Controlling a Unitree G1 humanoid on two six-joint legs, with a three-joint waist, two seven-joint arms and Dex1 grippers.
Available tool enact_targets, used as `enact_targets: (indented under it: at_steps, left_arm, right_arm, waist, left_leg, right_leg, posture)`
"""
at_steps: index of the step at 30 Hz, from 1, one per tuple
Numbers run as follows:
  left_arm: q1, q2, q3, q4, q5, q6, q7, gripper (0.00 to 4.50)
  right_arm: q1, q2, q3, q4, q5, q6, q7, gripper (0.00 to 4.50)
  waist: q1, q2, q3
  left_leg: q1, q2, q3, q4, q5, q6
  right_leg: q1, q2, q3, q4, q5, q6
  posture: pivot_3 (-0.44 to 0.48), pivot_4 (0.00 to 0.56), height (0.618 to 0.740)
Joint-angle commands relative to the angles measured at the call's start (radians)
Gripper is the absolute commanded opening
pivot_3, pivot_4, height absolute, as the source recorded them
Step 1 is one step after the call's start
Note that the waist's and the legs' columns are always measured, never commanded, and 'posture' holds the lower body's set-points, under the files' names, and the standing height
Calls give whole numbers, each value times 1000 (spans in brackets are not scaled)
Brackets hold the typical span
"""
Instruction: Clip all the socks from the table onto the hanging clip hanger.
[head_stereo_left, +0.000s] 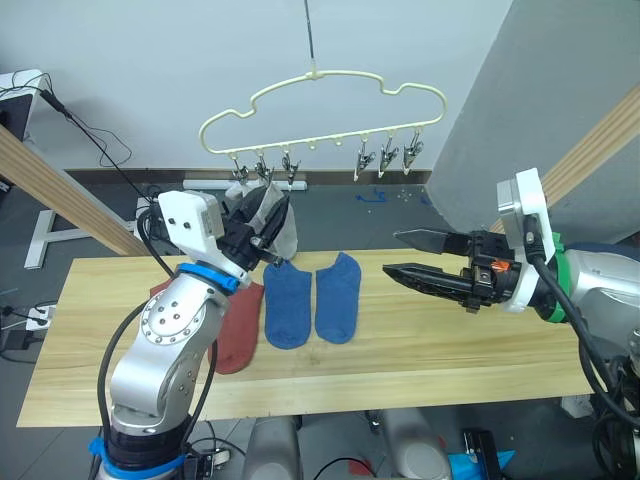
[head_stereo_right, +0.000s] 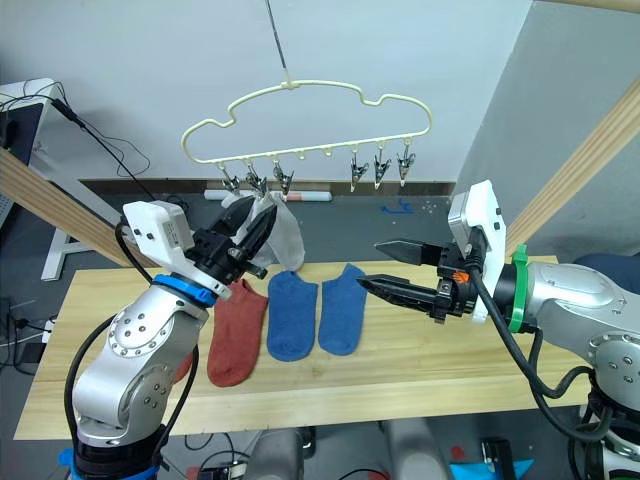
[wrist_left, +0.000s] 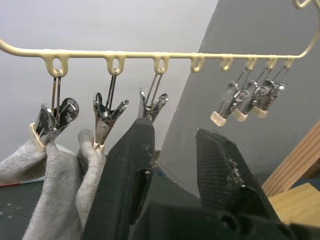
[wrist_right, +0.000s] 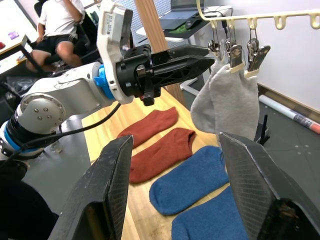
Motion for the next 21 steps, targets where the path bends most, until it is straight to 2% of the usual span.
enact_targets:
  at_steps: [1, 8, 21]
  left_arm:
    - [-25, -12, -19, 3, 31, -7, 4, 1786]
    - [-99, -69, -60, 73, 105, 23, 56, 1786]
    - [-153, -89, -47, 134, 157, 37, 56, 1786]
  right_arm:
    - [7, -19, -11, -41, 33, -37, -24, 2851]
    - [30, -38, -3, -50, 49, -63, -53, 2851]
    - [55, -61, 12, -69, 82, -99, -110, 2851]
  waist:
    - [-3, 0, 0]
    - [-4, 0, 0]
    - [-19, 0, 1]
  left_leg:
    - [0, 0, 0, 0, 0, 0]
    - [0, 0, 0, 0, 0, 1]
    - [0, 0, 0, -1, 0, 0]
  right_leg:
    - [0, 0, 0, 0, 0, 0]
    - [0, 0, 0, 0, 0, 0]
    - [0, 0, 0, 0, 0, 0]
  posture:
    - [-229, 356, 740]
    - [-246, 366, 740]
    - [-274, 377, 740]
